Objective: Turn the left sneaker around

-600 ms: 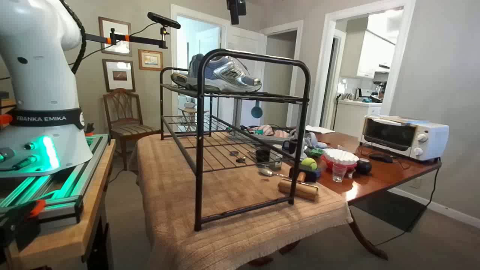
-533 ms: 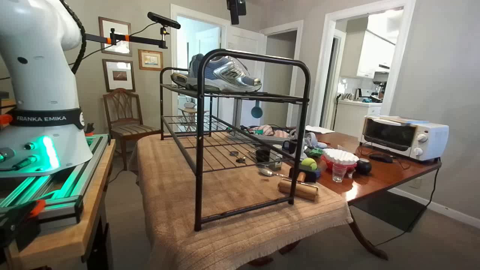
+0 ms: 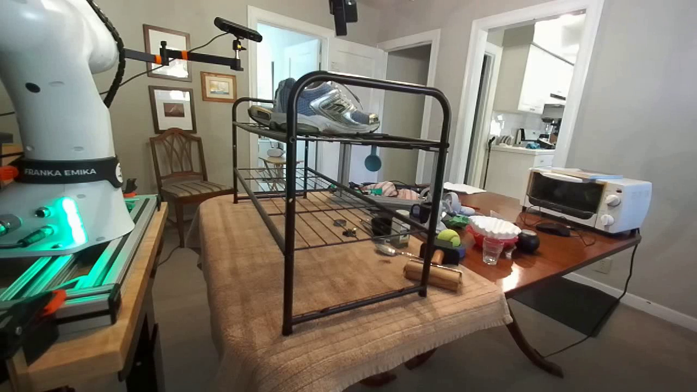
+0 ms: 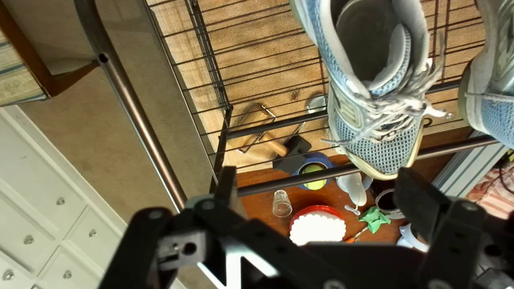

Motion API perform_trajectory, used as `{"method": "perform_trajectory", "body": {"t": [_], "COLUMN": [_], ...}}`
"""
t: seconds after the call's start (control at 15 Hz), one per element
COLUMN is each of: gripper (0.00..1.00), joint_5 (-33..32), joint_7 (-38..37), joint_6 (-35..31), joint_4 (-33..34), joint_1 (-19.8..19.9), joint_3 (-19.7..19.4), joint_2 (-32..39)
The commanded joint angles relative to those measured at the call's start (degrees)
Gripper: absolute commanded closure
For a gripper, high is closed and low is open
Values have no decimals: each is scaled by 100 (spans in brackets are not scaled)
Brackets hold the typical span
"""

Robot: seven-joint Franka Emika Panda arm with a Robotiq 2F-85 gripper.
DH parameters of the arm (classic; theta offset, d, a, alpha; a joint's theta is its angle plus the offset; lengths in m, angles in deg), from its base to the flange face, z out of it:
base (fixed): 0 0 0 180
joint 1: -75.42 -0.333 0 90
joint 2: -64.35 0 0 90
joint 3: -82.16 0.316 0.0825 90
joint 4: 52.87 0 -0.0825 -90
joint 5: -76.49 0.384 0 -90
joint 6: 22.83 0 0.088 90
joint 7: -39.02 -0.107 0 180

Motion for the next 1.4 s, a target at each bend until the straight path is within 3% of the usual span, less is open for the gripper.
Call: {"method": "perform_trajectory", "body": {"t": [0.0,0.6,0.93,1.33], "gripper": [0,0,0,0], "joint_5": [208,1144,1427,1196], "joint_7": [472,2126,2540,2598], "joint_6": [125,193,296,520], "joint_4": [204,664,663,597], "joint_1": [-244,-1050,-1114,-1150], "joint_3": [-22,-94,-31,261], "joint_2": [113,756,1129,1414]}}
